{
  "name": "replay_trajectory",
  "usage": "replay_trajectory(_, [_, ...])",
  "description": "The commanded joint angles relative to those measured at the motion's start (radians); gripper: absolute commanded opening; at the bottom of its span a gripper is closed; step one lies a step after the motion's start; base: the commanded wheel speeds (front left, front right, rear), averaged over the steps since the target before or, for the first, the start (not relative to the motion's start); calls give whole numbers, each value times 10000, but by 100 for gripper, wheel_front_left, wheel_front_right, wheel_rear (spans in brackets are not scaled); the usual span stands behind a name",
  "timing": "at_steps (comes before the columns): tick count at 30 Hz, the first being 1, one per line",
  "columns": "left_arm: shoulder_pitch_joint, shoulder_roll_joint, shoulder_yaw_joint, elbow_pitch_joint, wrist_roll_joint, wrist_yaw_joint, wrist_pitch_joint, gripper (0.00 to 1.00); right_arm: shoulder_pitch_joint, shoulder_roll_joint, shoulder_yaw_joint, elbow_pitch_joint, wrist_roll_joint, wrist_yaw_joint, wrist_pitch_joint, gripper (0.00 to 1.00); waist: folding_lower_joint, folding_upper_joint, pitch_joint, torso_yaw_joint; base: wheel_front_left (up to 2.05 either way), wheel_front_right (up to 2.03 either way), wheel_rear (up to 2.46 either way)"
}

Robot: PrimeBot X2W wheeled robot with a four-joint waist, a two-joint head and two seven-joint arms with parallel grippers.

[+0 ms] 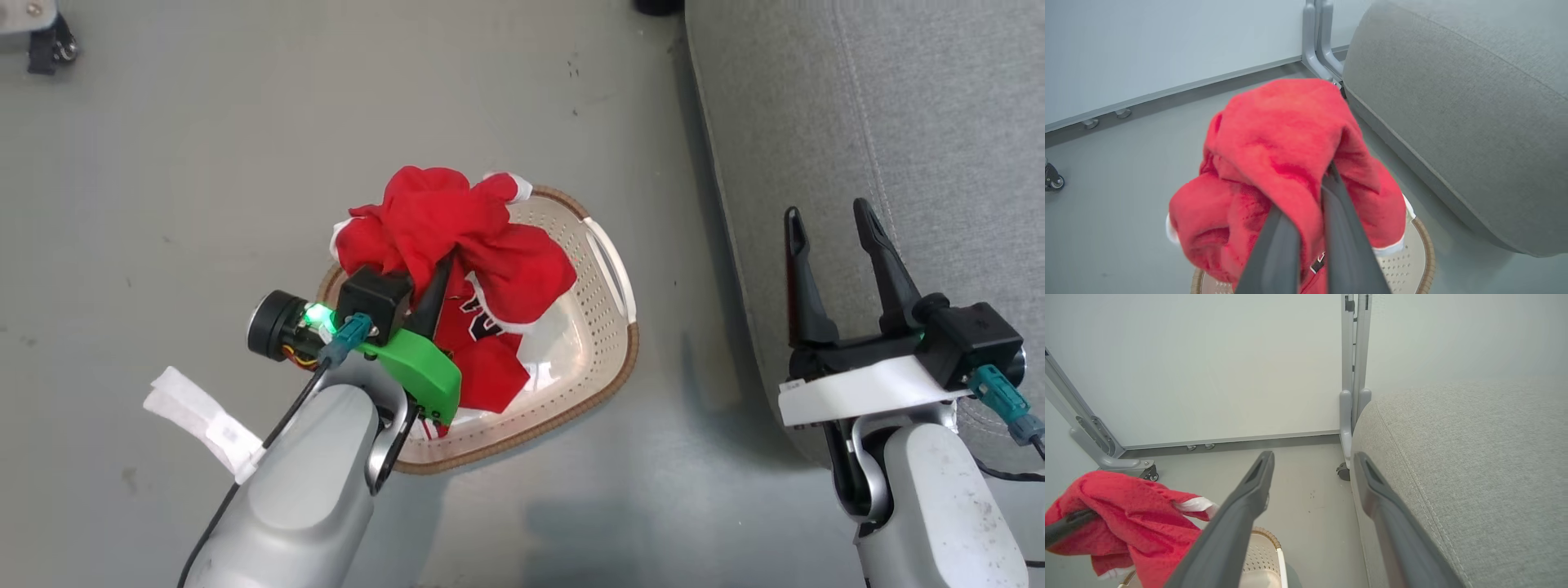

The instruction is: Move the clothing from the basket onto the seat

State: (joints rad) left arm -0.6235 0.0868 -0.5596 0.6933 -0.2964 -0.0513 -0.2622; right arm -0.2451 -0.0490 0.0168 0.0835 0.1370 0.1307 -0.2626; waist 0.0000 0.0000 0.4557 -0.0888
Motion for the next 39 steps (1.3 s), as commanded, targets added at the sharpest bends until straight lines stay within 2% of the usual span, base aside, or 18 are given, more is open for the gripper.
replay_trajectory(1, [310,116,152,-462,-62,70,-36,0,225,-27,-24,30,-76,1,-34,100,0,0,-771,156,0,0,0])
replay_trajectory(12, [1705,135,1386,-3858,-433,192,-35,0,1083,-27,59,269,-131,1,25,100,0,0,-2295,242,0,0,0])
replay_trajectory(20, [2653,23,2092,-6002,-440,223,-33,0,1748,-27,150,10,-159,1,365,100,0,0,-3189,359,0,0,0])
replay_trajectory(28, [3612,-51,2170,-6971,-299,260,-24,0,2339,-27,317,-356,-90,1,822,100,0,0,-3862,381,0,0,0])
replay_trajectory(39, [4430,-19,1989,-7453,-330,315,-24,0,2989,-27,350,-758,72,1,1236,100,0,0,-4311,343,0,0,0])
